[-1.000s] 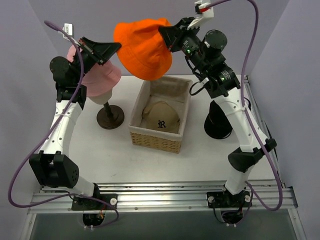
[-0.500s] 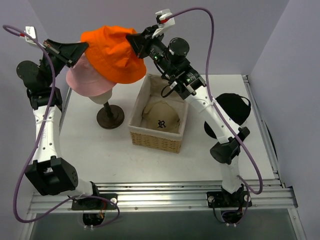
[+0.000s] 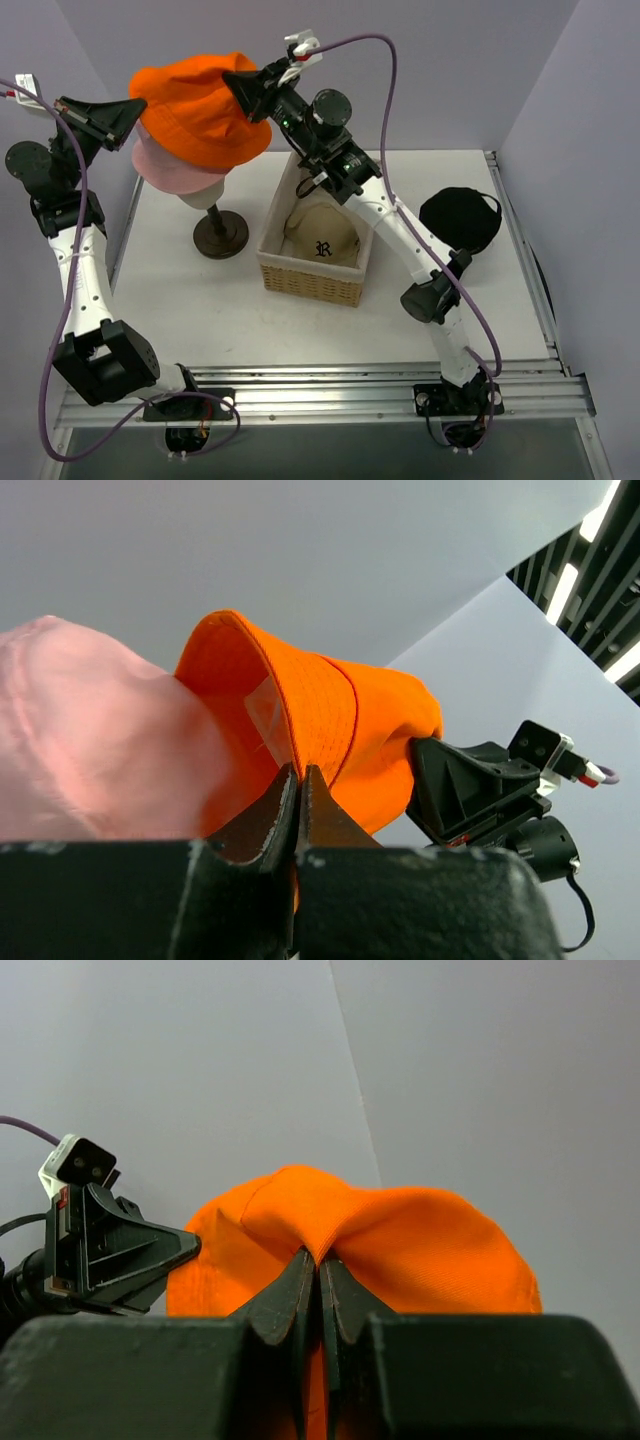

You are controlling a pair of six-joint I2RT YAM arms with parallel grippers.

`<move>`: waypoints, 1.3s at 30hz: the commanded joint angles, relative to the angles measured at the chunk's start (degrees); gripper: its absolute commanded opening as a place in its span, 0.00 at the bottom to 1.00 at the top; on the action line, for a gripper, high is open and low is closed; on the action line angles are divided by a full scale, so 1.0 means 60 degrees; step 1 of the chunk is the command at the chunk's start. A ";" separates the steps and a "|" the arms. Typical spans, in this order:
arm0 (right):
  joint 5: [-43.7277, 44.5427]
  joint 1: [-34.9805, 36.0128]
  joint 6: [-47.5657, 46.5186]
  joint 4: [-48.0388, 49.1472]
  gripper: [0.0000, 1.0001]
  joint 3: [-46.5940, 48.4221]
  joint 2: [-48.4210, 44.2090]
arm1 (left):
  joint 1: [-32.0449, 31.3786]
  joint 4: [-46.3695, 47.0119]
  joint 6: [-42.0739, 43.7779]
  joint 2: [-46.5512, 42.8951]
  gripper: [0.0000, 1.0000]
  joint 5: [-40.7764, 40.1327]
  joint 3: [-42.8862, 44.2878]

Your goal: Stack the hats

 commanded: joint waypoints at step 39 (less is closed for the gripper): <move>0.1073 0.0090 -0.1374 0.1861 0.64 -0.5024 -0.2483 | 0.1112 -0.2636 0.1437 0.0063 0.02 -0.0988 -0.1154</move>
